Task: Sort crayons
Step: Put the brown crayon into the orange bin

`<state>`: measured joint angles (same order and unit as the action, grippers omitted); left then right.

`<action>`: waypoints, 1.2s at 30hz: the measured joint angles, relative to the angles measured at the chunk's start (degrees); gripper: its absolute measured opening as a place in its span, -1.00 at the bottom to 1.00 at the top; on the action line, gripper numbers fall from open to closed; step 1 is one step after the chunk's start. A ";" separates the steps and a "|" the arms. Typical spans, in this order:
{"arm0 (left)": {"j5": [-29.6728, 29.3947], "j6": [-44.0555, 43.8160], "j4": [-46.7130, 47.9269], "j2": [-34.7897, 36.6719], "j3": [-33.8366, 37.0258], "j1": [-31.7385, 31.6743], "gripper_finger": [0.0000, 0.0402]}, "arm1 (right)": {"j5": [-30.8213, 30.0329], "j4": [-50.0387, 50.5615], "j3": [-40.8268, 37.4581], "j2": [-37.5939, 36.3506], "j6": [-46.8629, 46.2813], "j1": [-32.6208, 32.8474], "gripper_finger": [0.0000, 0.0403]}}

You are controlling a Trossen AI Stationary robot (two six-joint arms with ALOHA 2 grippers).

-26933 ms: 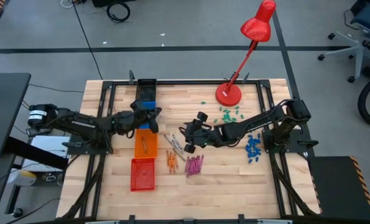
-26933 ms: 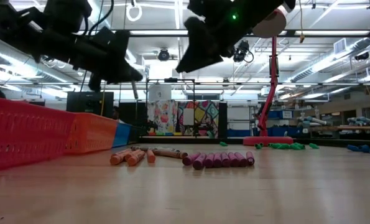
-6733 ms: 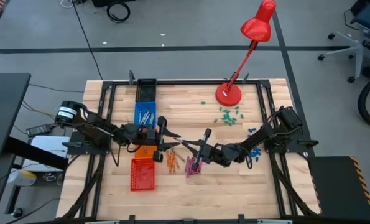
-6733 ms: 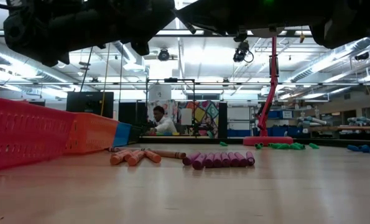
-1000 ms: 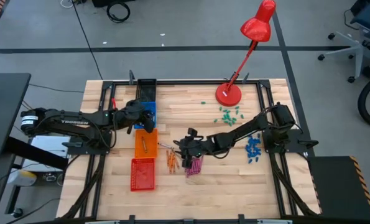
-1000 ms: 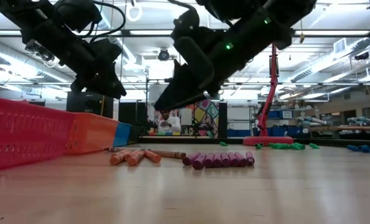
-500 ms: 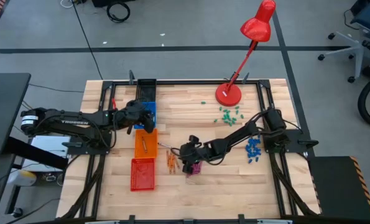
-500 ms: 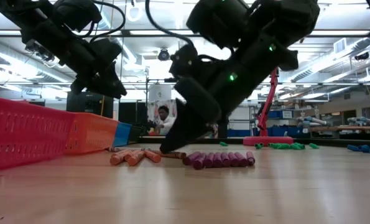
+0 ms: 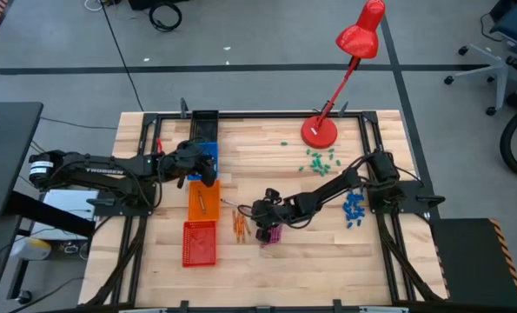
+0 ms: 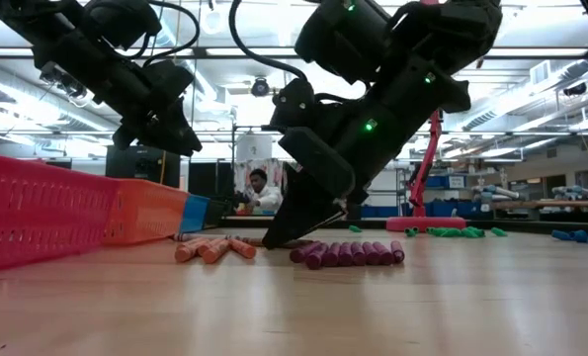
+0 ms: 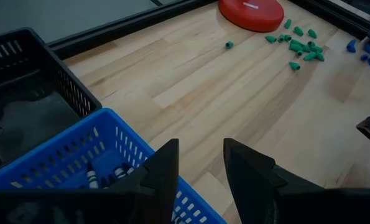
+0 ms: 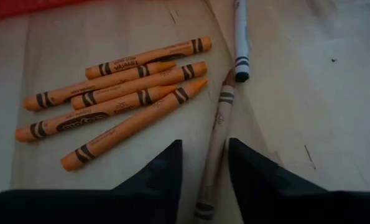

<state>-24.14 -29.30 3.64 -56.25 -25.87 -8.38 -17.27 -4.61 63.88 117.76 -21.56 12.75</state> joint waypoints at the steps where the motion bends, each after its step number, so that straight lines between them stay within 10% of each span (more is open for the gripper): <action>1: 0.00 0.04 0.00 0.00 0.00 0.00 -0.31 | 0.48 0.46 0.04 -0.04 -0.54 -0.24 -0.46; 11: 0.00 0.48 -0.39 0.00 0.00 0.00 -0.31 | 0.85 3.77 0.11 -0.14 -2.19 -1.27 -0.89; 36: -0.02 8.33 -6.15 0.02 0.00 2.77 -0.31 | -7.03 3.94 -0.42 -3.77 5.19 -0.83 -0.82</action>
<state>-24.16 -20.97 -2.51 -56.23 -25.87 -5.61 -24.30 -0.67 63.46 113.99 -16.37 11.92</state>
